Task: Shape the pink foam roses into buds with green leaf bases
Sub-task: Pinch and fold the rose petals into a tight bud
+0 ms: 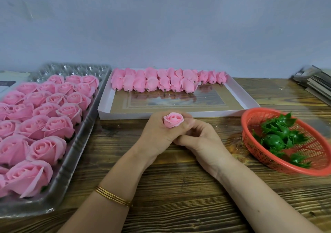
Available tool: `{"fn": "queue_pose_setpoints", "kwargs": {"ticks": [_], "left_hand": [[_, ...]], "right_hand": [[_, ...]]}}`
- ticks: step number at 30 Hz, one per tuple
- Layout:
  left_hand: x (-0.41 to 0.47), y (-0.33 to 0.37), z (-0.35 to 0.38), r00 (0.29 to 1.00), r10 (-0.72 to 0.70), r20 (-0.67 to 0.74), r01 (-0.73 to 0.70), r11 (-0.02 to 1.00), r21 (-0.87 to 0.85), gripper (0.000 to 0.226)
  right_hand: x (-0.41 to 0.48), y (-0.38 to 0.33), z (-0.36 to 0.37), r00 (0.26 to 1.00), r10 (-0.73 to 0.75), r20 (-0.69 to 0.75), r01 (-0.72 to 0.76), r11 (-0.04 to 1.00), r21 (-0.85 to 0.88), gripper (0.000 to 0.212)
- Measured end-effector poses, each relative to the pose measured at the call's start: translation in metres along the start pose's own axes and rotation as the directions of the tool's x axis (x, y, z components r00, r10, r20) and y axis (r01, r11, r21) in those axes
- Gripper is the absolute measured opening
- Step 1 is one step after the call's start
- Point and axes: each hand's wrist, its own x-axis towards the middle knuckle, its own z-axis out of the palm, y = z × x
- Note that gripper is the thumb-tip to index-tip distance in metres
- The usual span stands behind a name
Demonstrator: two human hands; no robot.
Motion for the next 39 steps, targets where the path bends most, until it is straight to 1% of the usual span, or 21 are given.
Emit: {"fn": "queue_pose_setpoints", "kwargs": {"ticks": [2, 4, 5, 7, 8, 9, 11, 12, 13, 16, 19, 24, 26, 27, 29, 31, 33, 35, 37, 39], "left_hand": [[0.000, -0.002, 0.002, 0.998, 0.043, -0.049, -0.040, 0.997, 0.064, 0.009], [0.002, -0.003, 0.001, 0.989, 0.098, -0.115, -0.074, 0.978, 0.198, 0.006], [0.003, -0.004, 0.000, 0.983, 0.122, -0.134, -0.084, 0.962, 0.260, 0.013], [0.003, -0.005, -0.001, 0.983, 0.151, -0.108, -0.115, 0.952, 0.285, 0.028], [0.003, -0.005, -0.001, 0.983, 0.165, -0.077, -0.137, 0.950, 0.279, 0.031], [0.002, -0.005, -0.001, 0.985, 0.166, -0.043, -0.149, 0.950, 0.274, 0.029], [0.001, -0.005, 0.001, 0.989, 0.145, 0.009, -0.141, 0.945, 0.294, 0.013], [0.001, -0.005, 0.002, 0.989, 0.143, 0.026, -0.144, 0.939, 0.311, 0.013], [0.001, -0.005, 0.003, 0.989, 0.146, 0.035, -0.150, 0.934, 0.323, 0.018], [0.002, -0.006, 0.003, 0.985, 0.168, 0.036, -0.171, 0.930, 0.325, 0.023], [0.002, -0.008, 0.004, 0.989, 0.147, 0.012, -0.143, 0.932, 0.334, 0.026], [0.000, -0.007, 0.007, 0.994, 0.108, -0.004, -0.099, 0.921, 0.376, 0.034], [0.000, -0.007, 0.006, 0.994, 0.110, -0.021, -0.094, 0.921, 0.378, 0.039], [0.000, -0.006, 0.007, 0.994, 0.106, -0.041, -0.083, 0.926, 0.369, 0.036], [0.001, -0.005, 0.008, 0.992, 0.093, -0.090, -0.059, 0.945, 0.321, 0.021], [0.002, -0.006, 0.008, 0.983, 0.110, -0.147, -0.066, 0.959, 0.277, 0.031], [0.002, -0.004, 0.008, 0.977, 0.124, -0.176, -0.075, 0.962, 0.262, 0.034], [0.002, -0.003, 0.009, 0.972, 0.125, -0.199, -0.072, 0.964, 0.255, 0.030], [0.003, -0.002, 0.009, 0.965, 0.114, -0.236, -0.059, 0.972, 0.227, 0.026], [0.004, -0.004, 0.010, 0.965, 0.080, -0.250, -0.047, 0.990, 0.135, 0.028]], "right_hand": [[0.001, -0.002, -0.002, 0.998, 0.016, -0.060, -0.014, 0.999, 0.035, 0.045], [0.002, -0.005, -0.006, 0.987, 0.018, -0.158, -0.003, 0.996, 0.094, 0.035], [0.003, -0.006, -0.007, 0.979, 0.016, -0.202, 0.005, 0.994, 0.105, 0.029], [0.003, -0.008, -0.006, 0.969, 0.008, -0.246, 0.017, 0.995, 0.102, 0.024], [0.002, -0.008, -0.005, 0.969, 0.003, -0.247, 0.021, 0.995, 0.092, 0.025], [0.002, -0.008, -0.003, 0.970, -0.001, -0.242, 0.020, 0.997, 0.077, 0.029], [0.001, -0.007, 0.000, 0.974, 0.009, -0.225, 0.004, 0.998, 0.056, 0.038], [0.000, -0.007, 0.002, 0.975, 0.016, -0.219, -0.003, 0.998, 0.056, 0.039], [0.000, -0.007, 0.003, 0.976, 0.024, -0.218, -0.011, 0.998, 0.060, 0.039], [0.000, -0.008, 0.002, 0.975, 0.044, -0.216, -0.028, 0.997, 0.077, 0.036], [0.000, -0.009, 0.003, 0.976, 0.069, -0.207, -0.048, 0.993, 0.105, 0.032], [0.000, -0.010, 0.004, 0.974, 0.076, -0.211, -0.054, 0.993, 0.109, 0.035], [-0.001, -0.011, 0.004, 0.976, 0.069, -0.207, -0.048, 0.993, 0.105, 0.037], [-0.001, -0.010, 0.004, 0.977, 0.061, -0.203, -0.040, 0.993, 0.108, 0.036], [0.000, -0.009, 0.005, 0.979, 0.051, -0.195, -0.021, 0.988, 0.150, 0.024], [0.001, -0.007, 0.005, 0.976, 0.059, -0.211, -0.016, 0.980, 0.201, 0.022], [0.002, -0.007, 0.004, 0.970, 0.061, -0.233, -0.014, 0.980, 0.199, 0.022], [0.002, -0.007, 0.003, 0.973, 0.060, -0.224, -0.023, 0.986, 0.163, 0.021], [0.001, -0.004, 0.003, 0.979, 0.038, -0.201, -0.023, 0.997, 0.078, 0.029], [0.000, -0.001, 0.004, 0.985, -0.014, -0.172, 0.008, 0.999, -0.034, 0.036]]}}
